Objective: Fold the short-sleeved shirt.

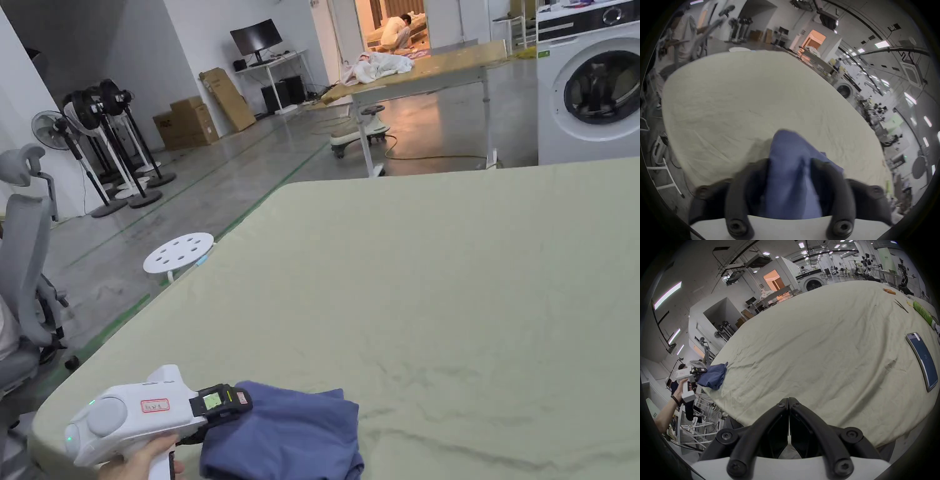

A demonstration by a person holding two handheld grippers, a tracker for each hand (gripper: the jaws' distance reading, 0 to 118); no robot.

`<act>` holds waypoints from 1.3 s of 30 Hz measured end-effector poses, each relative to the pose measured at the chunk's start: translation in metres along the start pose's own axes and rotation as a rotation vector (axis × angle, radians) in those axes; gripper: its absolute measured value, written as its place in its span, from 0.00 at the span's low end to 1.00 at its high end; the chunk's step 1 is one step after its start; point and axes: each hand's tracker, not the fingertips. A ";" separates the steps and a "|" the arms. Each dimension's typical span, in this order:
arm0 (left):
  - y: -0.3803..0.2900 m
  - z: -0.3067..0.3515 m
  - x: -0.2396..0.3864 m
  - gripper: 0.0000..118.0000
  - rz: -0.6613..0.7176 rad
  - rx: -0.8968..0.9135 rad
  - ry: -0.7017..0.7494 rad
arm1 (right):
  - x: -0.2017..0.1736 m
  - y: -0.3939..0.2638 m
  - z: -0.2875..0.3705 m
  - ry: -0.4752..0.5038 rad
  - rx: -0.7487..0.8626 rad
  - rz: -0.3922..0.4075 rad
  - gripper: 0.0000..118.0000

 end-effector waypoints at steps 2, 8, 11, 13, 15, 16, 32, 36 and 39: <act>-0.006 0.014 0.022 0.73 -0.088 0.100 0.127 | 0.000 0.005 0.008 0.009 0.015 0.003 0.00; -0.017 0.112 0.100 0.73 -0.373 0.363 0.083 | -0.004 0.029 0.051 -0.056 0.231 0.100 0.00; -0.047 0.165 0.155 0.73 -0.533 0.479 0.059 | -0.009 0.040 0.072 -0.049 0.356 0.115 0.00; -0.076 0.189 0.186 0.73 -0.643 0.501 0.023 | -0.018 0.047 0.088 -0.077 0.439 0.167 0.00; -0.102 0.205 0.206 0.73 -0.749 0.531 -0.035 | -0.028 0.052 0.105 -0.127 0.516 0.243 0.00; -0.114 0.211 0.217 0.73 -0.760 0.557 -0.063 | -0.033 0.054 0.111 -0.148 0.539 0.271 0.00; -0.200 0.226 0.279 0.00 -0.650 0.755 -0.163 | -0.071 0.043 0.134 -0.316 0.697 0.471 0.00; -0.222 0.222 0.281 0.00 -0.671 0.754 -0.101 | -0.080 0.036 0.142 -0.342 0.686 0.492 0.00; -0.221 0.223 0.282 0.00 -0.684 0.750 -0.126 | -0.081 0.034 0.146 -0.319 0.706 0.498 0.00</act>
